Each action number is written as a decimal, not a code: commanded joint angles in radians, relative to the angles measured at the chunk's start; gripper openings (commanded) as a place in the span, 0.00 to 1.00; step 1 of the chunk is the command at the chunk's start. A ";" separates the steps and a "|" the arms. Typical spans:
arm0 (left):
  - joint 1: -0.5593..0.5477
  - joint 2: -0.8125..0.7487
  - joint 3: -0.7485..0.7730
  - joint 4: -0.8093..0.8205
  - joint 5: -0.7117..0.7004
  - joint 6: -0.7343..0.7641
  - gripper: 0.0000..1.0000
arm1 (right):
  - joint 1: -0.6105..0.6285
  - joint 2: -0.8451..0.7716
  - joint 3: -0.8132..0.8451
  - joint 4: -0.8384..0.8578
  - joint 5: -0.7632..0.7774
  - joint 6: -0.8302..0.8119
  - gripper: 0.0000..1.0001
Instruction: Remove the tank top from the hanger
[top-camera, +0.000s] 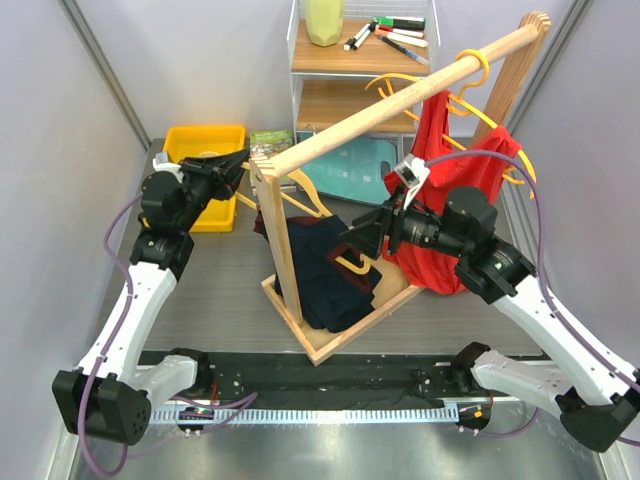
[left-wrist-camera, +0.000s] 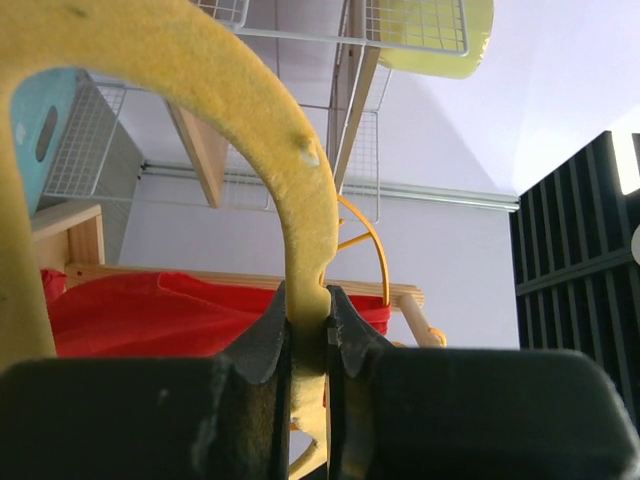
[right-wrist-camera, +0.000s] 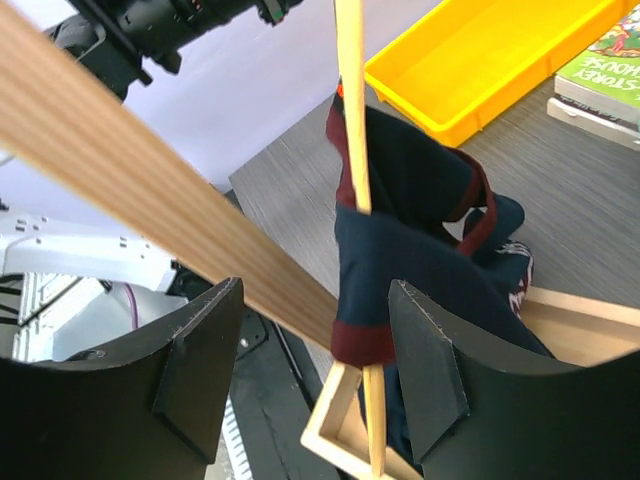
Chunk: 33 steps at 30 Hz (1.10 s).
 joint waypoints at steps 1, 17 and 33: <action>0.005 -0.027 -0.004 0.121 0.031 -0.053 0.00 | -0.001 -0.072 -0.048 -0.088 0.060 -0.077 0.65; 0.005 -0.048 0.037 0.137 0.114 0.019 0.00 | -0.001 -0.227 -0.280 -0.024 0.303 -0.114 0.57; 0.005 -0.024 0.030 0.169 0.157 0.005 0.00 | -0.001 -0.046 -0.324 0.358 -0.055 -0.120 0.54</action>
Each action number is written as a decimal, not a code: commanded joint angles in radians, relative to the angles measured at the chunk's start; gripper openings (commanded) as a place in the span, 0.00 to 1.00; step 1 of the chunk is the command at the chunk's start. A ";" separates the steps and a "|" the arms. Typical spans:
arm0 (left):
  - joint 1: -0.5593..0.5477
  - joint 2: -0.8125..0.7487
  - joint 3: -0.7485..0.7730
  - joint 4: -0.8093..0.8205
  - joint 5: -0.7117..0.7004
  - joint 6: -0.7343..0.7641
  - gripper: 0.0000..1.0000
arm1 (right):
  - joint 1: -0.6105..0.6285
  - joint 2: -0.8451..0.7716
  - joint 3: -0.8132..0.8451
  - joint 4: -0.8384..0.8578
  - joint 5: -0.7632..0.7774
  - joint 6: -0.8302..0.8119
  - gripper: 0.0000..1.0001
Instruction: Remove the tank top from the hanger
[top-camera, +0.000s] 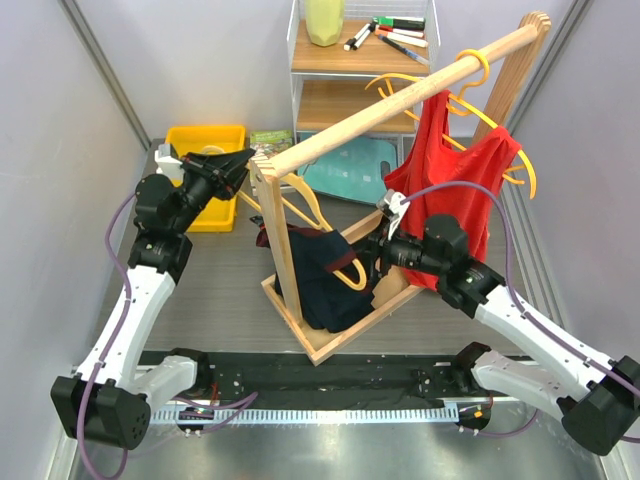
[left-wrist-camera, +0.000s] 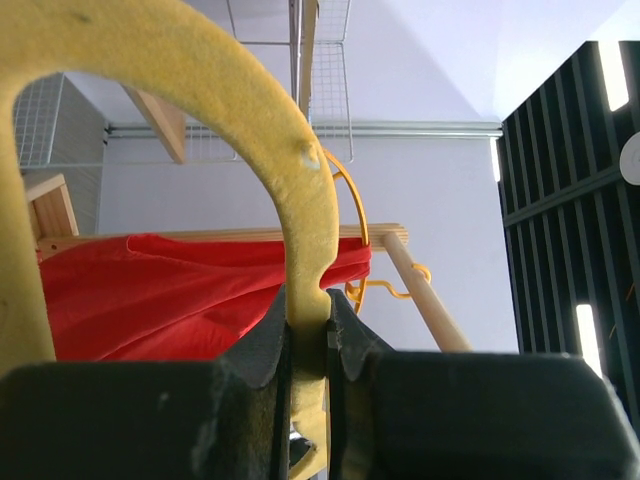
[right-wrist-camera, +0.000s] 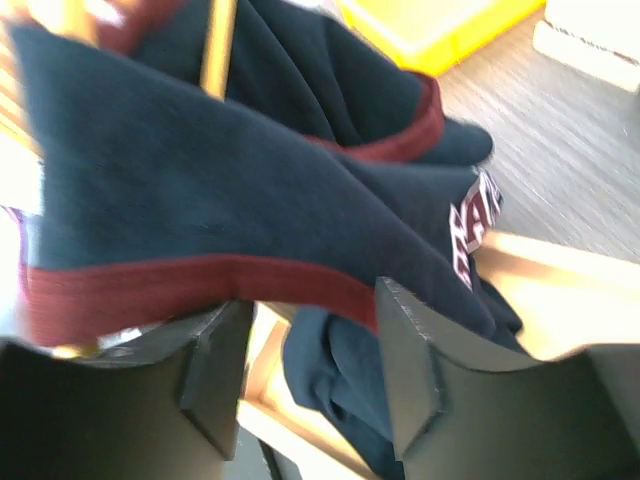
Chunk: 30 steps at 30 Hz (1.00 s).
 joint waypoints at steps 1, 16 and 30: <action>0.005 0.003 0.030 0.077 0.025 -0.013 0.00 | 0.002 0.000 0.028 0.154 -0.025 0.048 0.36; 0.007 -0.040 0.111 -0.055 -0.268 0.285 0.00 | 0.002 -0.265 -0.102 -0.096 0.285 0.287 0.01; 0.007 -0.033 0.136 0.011 -0.287 0.168 0.00 | 0.002 -0.243 -0.168 -0.118 0.292 0.335 0.01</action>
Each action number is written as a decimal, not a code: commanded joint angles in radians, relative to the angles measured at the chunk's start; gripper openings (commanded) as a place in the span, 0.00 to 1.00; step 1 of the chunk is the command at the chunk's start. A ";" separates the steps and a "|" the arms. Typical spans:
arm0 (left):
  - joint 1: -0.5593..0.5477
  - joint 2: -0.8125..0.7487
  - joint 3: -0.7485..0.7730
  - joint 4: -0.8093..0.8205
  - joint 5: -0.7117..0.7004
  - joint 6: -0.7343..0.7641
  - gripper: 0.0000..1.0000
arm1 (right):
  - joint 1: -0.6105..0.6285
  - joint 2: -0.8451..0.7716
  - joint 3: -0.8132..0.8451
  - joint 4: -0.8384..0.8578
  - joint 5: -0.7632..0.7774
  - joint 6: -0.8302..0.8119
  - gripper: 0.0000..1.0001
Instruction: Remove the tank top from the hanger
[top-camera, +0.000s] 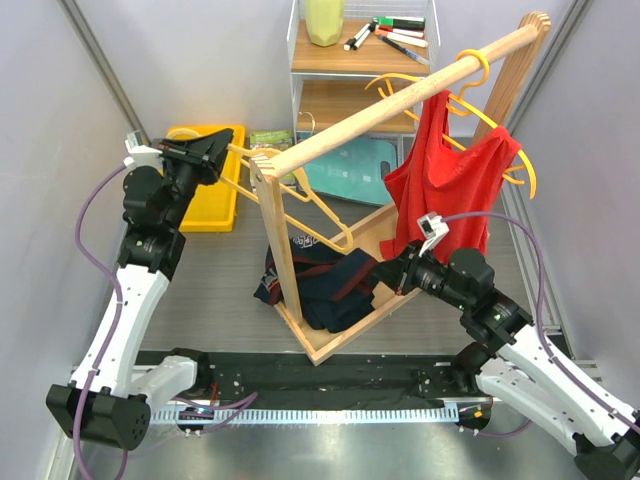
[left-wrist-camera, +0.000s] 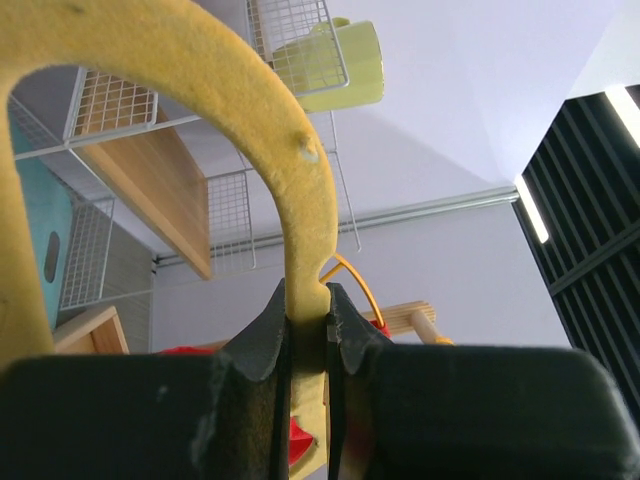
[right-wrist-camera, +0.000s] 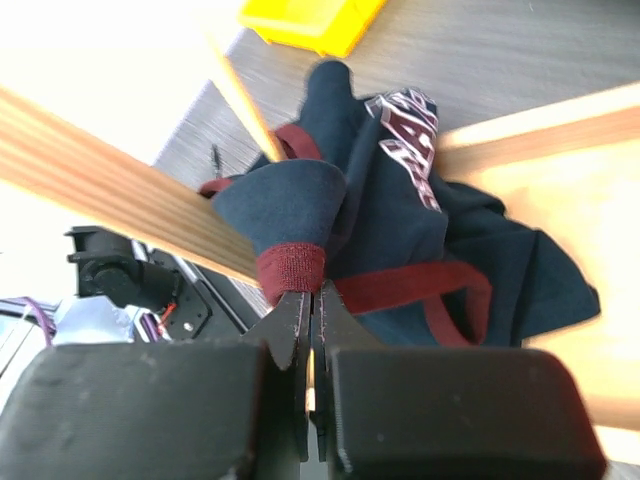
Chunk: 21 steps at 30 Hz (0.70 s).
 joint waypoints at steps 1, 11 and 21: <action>0.007 -0.033 0.026 0.081 -0.035 -0.055 0.00 | 0.002 0.096 0.013 0.034 0.040 0.041 0.01; 0.007 -0.039 0.069 0.087 0.077 -0.095 0.00 | 0.002 0.366 0.189 -0.113 0.038 -0.011 0.43; 0.005 0.054 0.146 -0.055 0.220 0.052 0.00 | 0.002 0.121 0.344 -0.442 0.104 -0.035 0.96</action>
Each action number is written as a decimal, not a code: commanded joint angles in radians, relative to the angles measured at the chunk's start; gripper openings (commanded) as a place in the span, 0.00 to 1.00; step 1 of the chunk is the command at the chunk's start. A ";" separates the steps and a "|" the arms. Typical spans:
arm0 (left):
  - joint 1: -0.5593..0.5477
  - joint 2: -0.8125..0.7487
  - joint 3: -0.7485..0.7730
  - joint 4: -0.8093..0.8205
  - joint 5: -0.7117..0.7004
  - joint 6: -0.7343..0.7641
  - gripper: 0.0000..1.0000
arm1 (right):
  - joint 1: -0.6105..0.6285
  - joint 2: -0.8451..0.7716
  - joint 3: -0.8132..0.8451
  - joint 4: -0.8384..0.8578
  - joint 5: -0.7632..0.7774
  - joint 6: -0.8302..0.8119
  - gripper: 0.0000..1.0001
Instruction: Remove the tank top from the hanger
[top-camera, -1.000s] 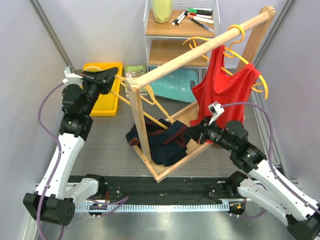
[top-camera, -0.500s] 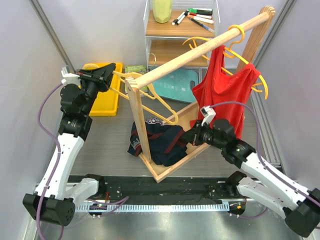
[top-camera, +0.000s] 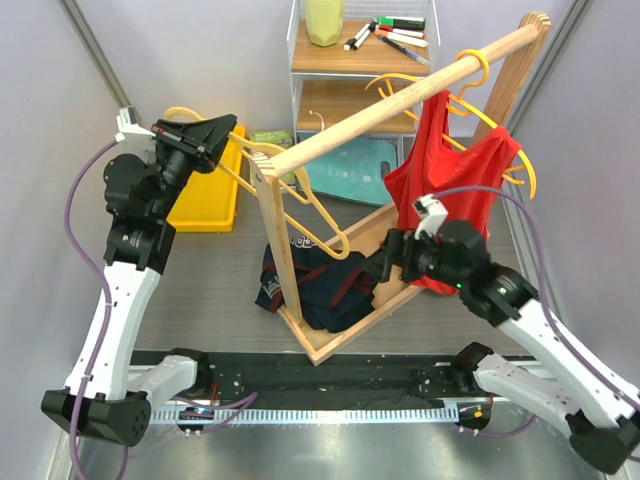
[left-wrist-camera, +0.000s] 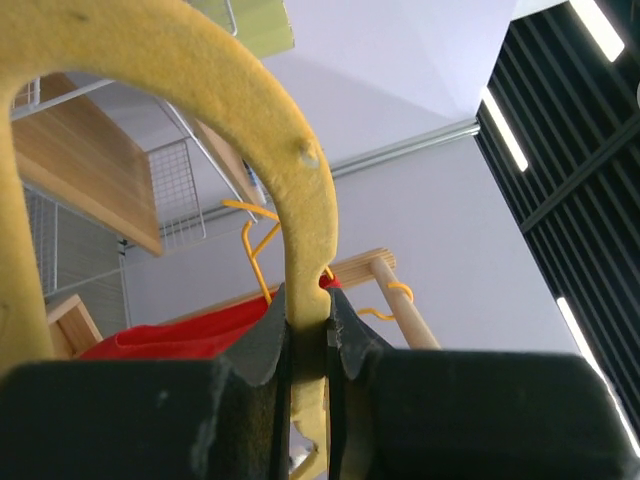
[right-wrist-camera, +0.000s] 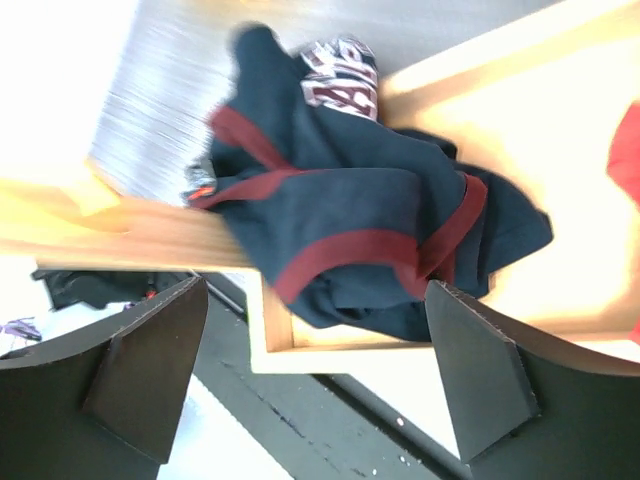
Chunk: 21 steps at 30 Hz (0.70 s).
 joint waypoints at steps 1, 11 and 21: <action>0.005 0.044 -0.041 0.032 0.094 -0.017 0.00 | 0.002 -0.140 0.047 -0.095 0.001 -0.070 0.96; -0.003 0.061 -0.176 0.195 0.126 -0.196 0.00 | 0.002 -0.136 -0.034 0.382 -0.443 -0.121 1.00; -0.021 -0.030 -0.294 0.178 0.041 -0.261 0.00 | 0.041 0.044 -0.056 0.529 -0.374 -0.092 0.51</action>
